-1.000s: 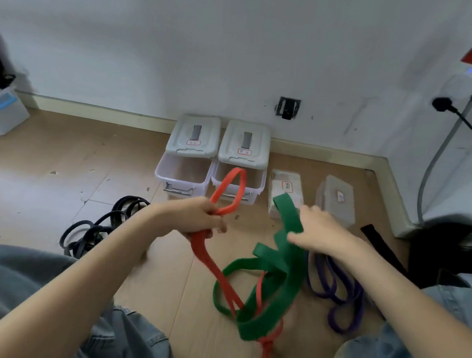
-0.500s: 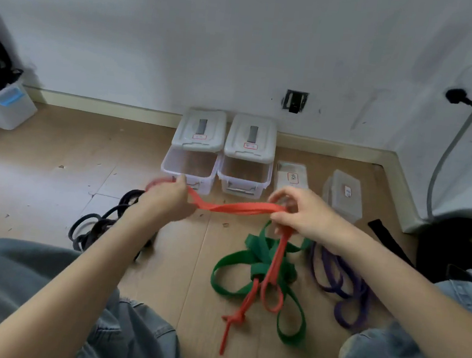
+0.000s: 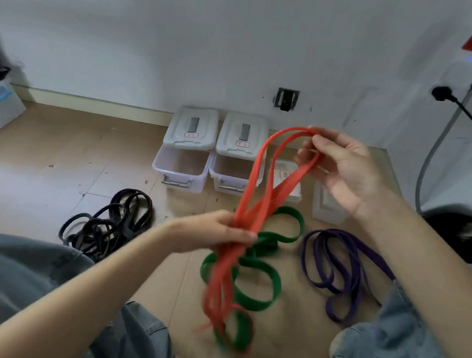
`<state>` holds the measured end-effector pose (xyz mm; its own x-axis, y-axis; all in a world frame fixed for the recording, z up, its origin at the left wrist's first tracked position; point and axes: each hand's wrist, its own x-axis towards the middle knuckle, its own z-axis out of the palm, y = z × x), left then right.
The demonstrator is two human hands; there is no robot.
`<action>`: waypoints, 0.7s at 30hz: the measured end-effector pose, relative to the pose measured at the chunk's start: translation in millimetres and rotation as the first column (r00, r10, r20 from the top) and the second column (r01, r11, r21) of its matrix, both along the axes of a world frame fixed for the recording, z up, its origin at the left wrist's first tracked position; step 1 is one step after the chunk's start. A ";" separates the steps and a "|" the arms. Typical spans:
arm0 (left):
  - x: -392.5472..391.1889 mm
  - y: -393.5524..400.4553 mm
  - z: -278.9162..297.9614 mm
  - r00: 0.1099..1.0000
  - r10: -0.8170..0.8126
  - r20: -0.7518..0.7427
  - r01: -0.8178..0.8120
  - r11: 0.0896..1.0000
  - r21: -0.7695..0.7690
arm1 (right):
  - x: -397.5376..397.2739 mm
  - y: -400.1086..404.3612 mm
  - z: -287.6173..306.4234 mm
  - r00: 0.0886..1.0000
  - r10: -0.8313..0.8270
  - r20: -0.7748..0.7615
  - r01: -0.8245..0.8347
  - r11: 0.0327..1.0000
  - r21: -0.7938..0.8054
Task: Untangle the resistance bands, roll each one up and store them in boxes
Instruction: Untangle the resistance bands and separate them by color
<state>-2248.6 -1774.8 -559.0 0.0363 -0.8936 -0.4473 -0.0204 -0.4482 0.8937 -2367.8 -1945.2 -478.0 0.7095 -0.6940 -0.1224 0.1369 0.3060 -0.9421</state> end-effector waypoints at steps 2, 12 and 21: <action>19.2 4.0 19.5 0.981 0.183 -0.063 -0.186 0.981 -0.052 | -5.0 -8.4 -4.3 0.923 0.009 -0.386 -0.094 0.975 -0.204; 25.2 16.4 82.2 0.960 -0.191 0.207 0.193 0.981 0.009 | 5.1 60.6 -34.3 0.603 0.547 -0.580 -0.798 0.413 -0.439; 34.5 16.9 33.9 0.926 -0.161 0.340 0.126 0.984 0.124 | 4.3 21.3 -19.5 0.889 0.067 -0.453 -0.387 0.639 -0.665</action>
